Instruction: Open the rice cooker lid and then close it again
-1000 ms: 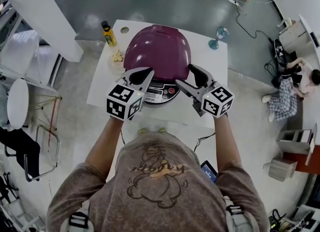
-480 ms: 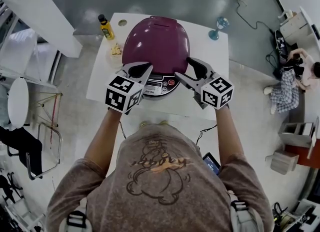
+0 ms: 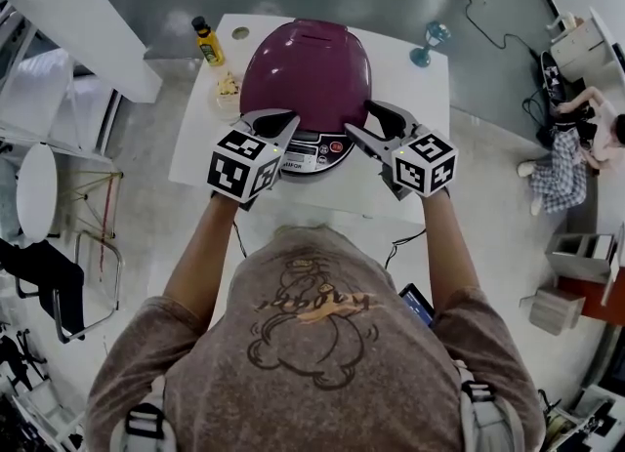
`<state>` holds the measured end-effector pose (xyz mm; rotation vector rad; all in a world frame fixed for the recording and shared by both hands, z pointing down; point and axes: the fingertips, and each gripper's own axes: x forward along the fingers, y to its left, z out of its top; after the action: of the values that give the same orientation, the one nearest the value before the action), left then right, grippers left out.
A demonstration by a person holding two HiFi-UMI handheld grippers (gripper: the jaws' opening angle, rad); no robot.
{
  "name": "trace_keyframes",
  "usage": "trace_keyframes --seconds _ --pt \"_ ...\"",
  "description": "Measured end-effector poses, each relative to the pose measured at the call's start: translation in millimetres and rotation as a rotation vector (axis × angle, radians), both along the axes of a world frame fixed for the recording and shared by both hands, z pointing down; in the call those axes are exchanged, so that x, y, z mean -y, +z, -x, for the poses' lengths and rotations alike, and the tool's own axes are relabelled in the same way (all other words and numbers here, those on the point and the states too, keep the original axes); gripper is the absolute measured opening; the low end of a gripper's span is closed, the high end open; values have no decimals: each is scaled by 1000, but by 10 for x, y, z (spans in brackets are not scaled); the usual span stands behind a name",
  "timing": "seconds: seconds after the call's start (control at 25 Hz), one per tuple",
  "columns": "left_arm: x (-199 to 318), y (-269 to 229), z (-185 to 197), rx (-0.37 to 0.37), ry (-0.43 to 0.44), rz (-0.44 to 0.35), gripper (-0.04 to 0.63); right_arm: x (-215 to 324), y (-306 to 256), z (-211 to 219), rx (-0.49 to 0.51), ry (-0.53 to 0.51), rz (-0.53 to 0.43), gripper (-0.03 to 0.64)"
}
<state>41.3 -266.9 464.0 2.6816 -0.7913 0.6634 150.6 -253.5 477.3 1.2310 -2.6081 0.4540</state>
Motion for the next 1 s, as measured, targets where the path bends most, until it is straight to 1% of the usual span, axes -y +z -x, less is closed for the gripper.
trace_keyframes --seconds 0.4,0.56,1.0 --pt "4 -1 2 21 -1 -12 20 12 2 1 -7 -5 8 252" --pt "2 7 5 10 -6 -1 20 9 13 0 -18 -11 14 241" --pt "5 32 -13 45 13 29 20 9 26 -3 -34 -12 17 235"
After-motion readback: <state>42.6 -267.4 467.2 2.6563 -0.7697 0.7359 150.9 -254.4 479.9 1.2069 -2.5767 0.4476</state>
